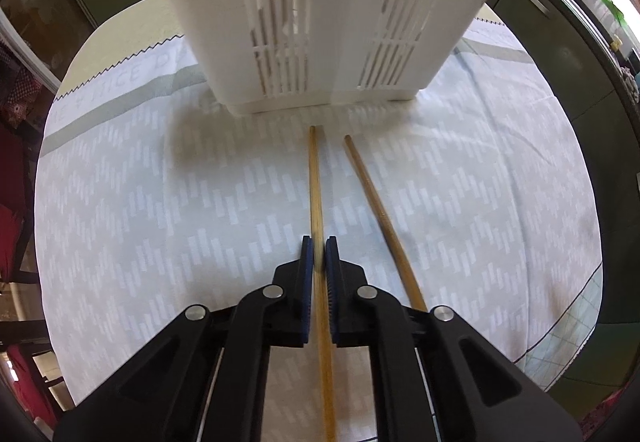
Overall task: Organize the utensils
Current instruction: 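Close the left gripper on one chopstick while the right gripper grasps the other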
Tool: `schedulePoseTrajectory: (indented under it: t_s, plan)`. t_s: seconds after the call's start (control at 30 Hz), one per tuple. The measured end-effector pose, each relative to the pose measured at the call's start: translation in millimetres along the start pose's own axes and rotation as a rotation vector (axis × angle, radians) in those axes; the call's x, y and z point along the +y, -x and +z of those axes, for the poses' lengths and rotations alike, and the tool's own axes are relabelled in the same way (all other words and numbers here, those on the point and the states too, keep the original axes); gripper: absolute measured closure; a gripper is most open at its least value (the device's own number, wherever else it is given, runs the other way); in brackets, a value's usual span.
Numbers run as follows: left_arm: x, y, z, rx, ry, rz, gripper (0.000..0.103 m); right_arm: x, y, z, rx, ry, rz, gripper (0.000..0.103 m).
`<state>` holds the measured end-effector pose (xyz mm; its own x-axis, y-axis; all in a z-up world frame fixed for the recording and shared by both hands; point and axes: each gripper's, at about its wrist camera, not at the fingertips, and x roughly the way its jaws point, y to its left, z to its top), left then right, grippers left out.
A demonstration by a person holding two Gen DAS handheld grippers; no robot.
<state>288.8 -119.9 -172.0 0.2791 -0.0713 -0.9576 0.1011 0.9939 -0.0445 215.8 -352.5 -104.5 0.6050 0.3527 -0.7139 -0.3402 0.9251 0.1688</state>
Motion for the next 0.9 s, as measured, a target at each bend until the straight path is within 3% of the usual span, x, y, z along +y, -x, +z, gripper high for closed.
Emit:
schedulePoseTrajectory:
  t_s: [0.17,0.2,0.33,0.6,0.9]
  plan:
    - [23,20,-11,-0.066,0.021,-0.007,0.097,29,-66,1,0.195,0.046,0.092,0.066]
    - [29,27,-13,-0.083,0.023,-0.009,0.097,36,-84,1,0.241,0.056,0.098,0.072]
    - [46,54,-21,-0.143,0.037,-0.019,0.097,66,-136,-2,0.342,0.114,0.076,0.075]
    - [61,93,-26,-0.244,0.041,-0.020,0.097,97,-176,8,0.384,0.172,-0.007,0.076]
    - [65,95,-31,-0.266,0.038,-0.037,0.097,112,-199,10,0.399,0.179,-0.059,0.082]
